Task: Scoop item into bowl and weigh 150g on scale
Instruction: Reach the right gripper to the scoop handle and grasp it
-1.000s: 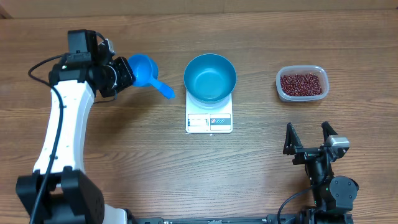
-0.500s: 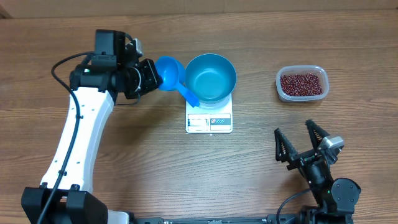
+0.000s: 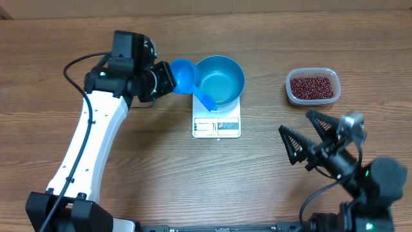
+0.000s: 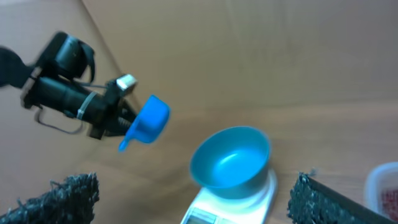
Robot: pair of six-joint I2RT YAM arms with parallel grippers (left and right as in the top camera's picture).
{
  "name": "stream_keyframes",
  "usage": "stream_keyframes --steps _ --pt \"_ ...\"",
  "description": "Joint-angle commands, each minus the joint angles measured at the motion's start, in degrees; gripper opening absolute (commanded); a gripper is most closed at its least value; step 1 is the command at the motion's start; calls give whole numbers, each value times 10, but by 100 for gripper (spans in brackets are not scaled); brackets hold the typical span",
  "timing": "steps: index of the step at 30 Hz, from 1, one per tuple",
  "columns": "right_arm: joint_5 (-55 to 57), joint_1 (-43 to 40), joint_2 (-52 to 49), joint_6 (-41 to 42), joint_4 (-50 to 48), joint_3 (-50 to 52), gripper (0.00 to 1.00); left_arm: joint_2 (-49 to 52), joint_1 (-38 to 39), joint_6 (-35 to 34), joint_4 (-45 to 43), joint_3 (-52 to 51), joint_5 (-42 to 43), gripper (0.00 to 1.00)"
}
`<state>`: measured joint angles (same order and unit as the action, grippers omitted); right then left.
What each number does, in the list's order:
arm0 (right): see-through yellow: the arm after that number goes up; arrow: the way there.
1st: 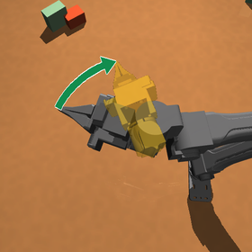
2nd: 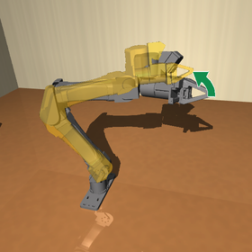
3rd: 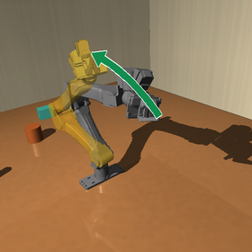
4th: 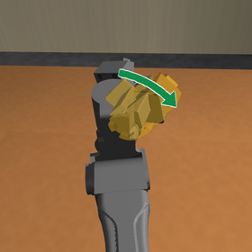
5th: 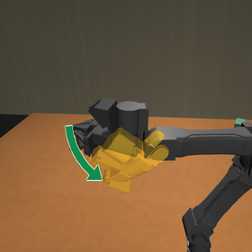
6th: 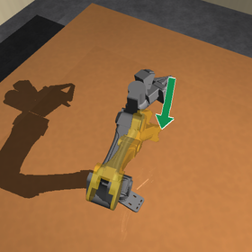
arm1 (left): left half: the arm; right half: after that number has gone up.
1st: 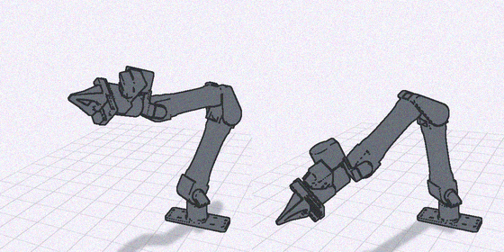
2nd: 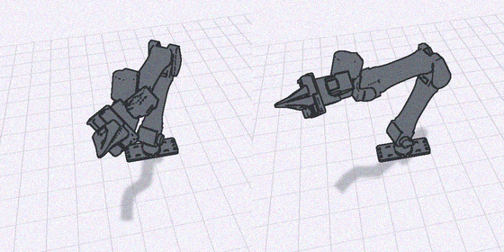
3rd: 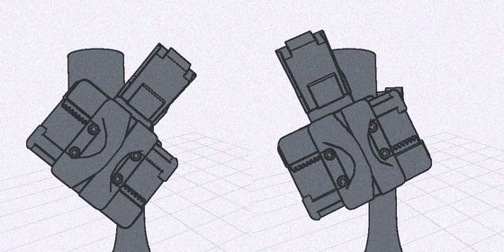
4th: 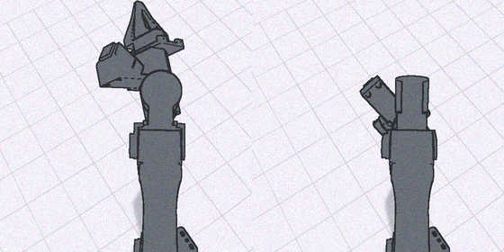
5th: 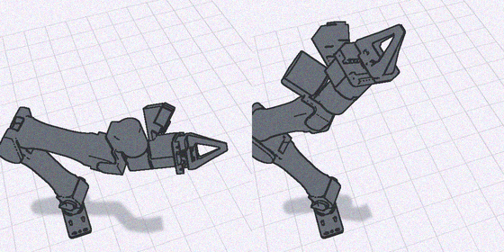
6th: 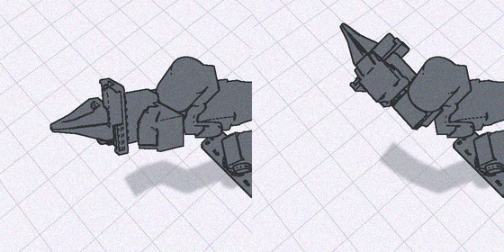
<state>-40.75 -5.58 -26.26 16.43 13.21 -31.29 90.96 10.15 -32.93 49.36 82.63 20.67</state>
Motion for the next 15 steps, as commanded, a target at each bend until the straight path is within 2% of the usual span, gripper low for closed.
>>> stream_keyframes --steps 1,4,8,11,15 --pt "-55 -2 -100 1 70 -118 100 -11 28 -21 -16 11 -3 4" --pt "-70 -2 -214 1 197 -236 100 -11 50 -38 -28 11 -18 4" --pt "-94 -2 -315 1 307 -334 100 -11 74 -71 -34 11 -38 4" --pt "-151 -2 -377 6 291 -355 100 -11 96 -108 -36 11 -60 4" --pt "-179 -2 -430 116 274 -355 100 -11 120 -150 -36 11 -87 4"
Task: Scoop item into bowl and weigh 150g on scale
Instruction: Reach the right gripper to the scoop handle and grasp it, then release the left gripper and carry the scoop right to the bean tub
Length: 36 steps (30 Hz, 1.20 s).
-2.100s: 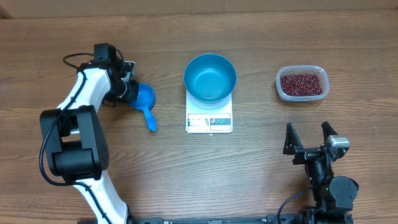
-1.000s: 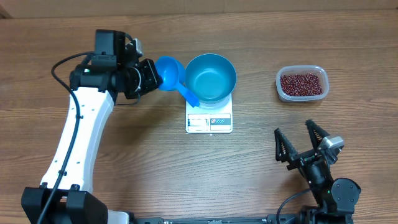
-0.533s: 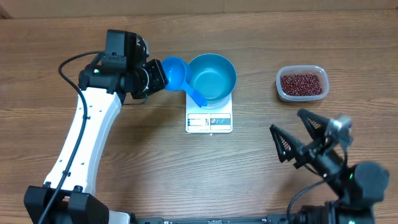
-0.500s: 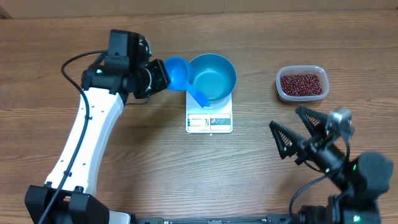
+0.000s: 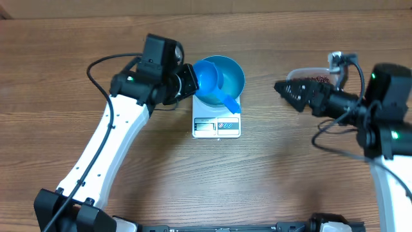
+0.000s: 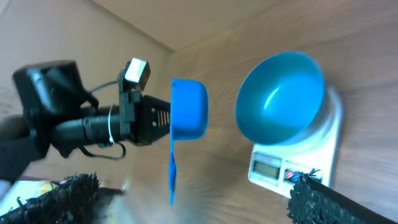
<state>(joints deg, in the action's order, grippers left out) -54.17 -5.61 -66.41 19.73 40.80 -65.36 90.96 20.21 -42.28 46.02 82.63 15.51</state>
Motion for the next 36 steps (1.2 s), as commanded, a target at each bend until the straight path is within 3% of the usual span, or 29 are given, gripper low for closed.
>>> stream_keyframes --steps 1,2,6,13,16,21,31,36 --pt "-47 -1 -38 103 -4 -14 100 -11 25 -67 -2 11 -42 4" --pt "-47 -1 -49 110 -14 -14 100 -11 33 -80 -2 11 -47 4" --pt "-43 4 -73 105 -16 -14 84 -11 51 -145 -2 11 -55 4" --pt "37 63 -72 110 -17 -14 81 -11 61 -231 0 11 -52 4" --pt "38 84 -72 120 -30 -14 71 -11 64 -262 3 11 -49 4" --pt "42 104 -72 133 -42 -14 56 -11 69 -273 3 11 -34 4" --pt "46 121 -73 133 -50 -14 37 -11 93 -287 2 11 -34 5" --pt "46 124 -73 146 -45 -14 32 -11 100 -297 0 11 -35 4"
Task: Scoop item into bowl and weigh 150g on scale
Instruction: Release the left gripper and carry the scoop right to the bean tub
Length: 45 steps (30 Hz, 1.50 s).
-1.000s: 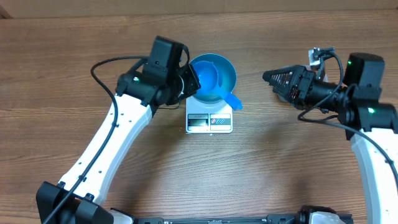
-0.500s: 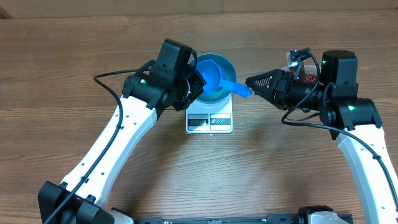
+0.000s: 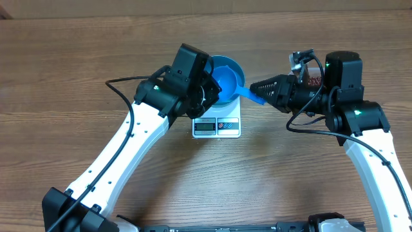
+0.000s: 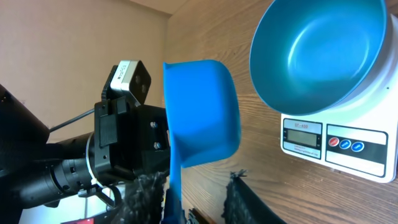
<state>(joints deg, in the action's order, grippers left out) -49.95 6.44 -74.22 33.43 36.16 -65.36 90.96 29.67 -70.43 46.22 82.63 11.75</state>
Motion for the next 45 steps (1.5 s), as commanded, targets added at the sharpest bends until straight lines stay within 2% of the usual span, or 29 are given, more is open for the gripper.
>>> stream_keyframes --steps 1,12,28,30,35,38,39,41,42,43,45 --pt "4 4 5 10 1 -14 32 -11 5 -16 -2 11 3 4" --pt "4 4 5 16 1 -14 27 -11 5 -32 -2 11 8 4" --pt "11 4 5 24 -4 -14 27 -11 12 -55 -2 11 29 4" --pt "11 4 5 24 -4 -14 24 -11 12 -54 -2 11 29 4" --pt "11 4 5 28 -10 -14 5 -11 12 -54 -2 11 29 4" --pt "11 4 5 28 -10 -14 4 -11 12 -54 -1 11 29 5" --pt "11 4 5 28 -10 -14 4 -11 12 -54 -1 11 29 10" --pt "15 4 5 29 -9 -14 4 -11 12 -54 -1 11 28 29" --pt "16 3 5 29 -9 -14 4 -11 12 -54 0 11 28 39" --pt "23 3 5 36 -7 -14 4 -11 12 -54 2 11 28 55" --pt "40 2 5 43 0 -14 4 -11 12 -52 5 11 27 67"
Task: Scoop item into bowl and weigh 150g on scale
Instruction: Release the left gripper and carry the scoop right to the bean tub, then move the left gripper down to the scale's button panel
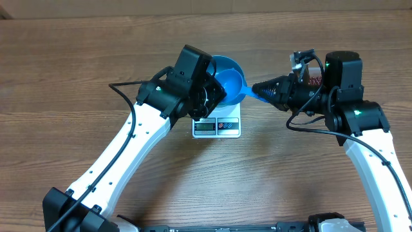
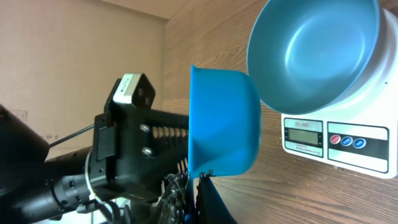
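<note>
The blue scoop (image 1: 230,82) hangs empty beside the blue bowl (image 2: 311,50), which stands on the white scale (image 1: 217,127). My right gripper (image 1: 259,90) is shut on the scoop's handle, which runs out to the right. In the right wrist view the scoop's cup (image 2: 224,121) stands on edge, just in front of my left gripper (image 2: 175,148). That gripper's ridged fingers stand apart, their tips at the cup's rim. In the overhead view the left gripper (image 1: 212,98) is right next to the cup, at the bowl's left side.
A clear tub of red beans (image 1: 314,80) sits at the right, mostly hidden behind my right wrist. The scale's display and buttons (image 2: 336,140) face the front. Bare wooden table lies all round.
The scoop has shifted a little to the right, off my left gripper's fingers, which now show apart behind its rim. My right gripper stays shut on the handle.
My left gripper held the scoop by its cup left of the bowl, with the right arm low at the front right. Then the scoop was over the bowl and the right arm near the tub. Then the right gripper was on the handle, which it now holds alone.
</note>
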Robot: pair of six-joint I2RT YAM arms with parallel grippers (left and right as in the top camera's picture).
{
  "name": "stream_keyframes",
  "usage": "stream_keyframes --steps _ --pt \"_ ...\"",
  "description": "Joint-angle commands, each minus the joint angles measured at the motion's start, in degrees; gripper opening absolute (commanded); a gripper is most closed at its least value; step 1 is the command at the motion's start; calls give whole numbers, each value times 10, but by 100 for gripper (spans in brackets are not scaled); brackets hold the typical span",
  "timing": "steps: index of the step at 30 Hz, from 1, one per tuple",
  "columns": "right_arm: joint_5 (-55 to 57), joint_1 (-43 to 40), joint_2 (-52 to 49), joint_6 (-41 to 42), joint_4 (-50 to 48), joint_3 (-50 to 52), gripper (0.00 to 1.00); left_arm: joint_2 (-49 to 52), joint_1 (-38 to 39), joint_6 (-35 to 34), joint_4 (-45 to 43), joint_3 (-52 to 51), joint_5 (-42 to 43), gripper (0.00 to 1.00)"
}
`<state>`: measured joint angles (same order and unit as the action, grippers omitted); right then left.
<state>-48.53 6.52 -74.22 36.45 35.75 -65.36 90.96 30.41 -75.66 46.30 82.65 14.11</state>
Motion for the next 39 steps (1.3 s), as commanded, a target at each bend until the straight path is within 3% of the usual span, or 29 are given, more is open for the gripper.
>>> stream_keyframes --steps 1,7,14,20,24,30,39 --pt "31 1 5 13 8 -14 4 -11 4 10 5 11 3 70" --pt "54 -16 5 10 9 -14 4 -11 3 122 6 11 -30 73" --pt "20 -147 6 -71 68 -15 4 -11 3 380 10 11 -58 71" --pt "-21 -249 6 -131 117 -20 4 -10 4 464 11 11 -57 70" --pt "-18 -280 7 -186 166 -37 4 -5 6 489 19 10 -57 56" --pt "79 -282 10 -235 252 -97 4 17 40 501 19 6 -57 6" --pt "90 -282 10 -235 257 -103 4 73 138 504 25 3 -115 4"
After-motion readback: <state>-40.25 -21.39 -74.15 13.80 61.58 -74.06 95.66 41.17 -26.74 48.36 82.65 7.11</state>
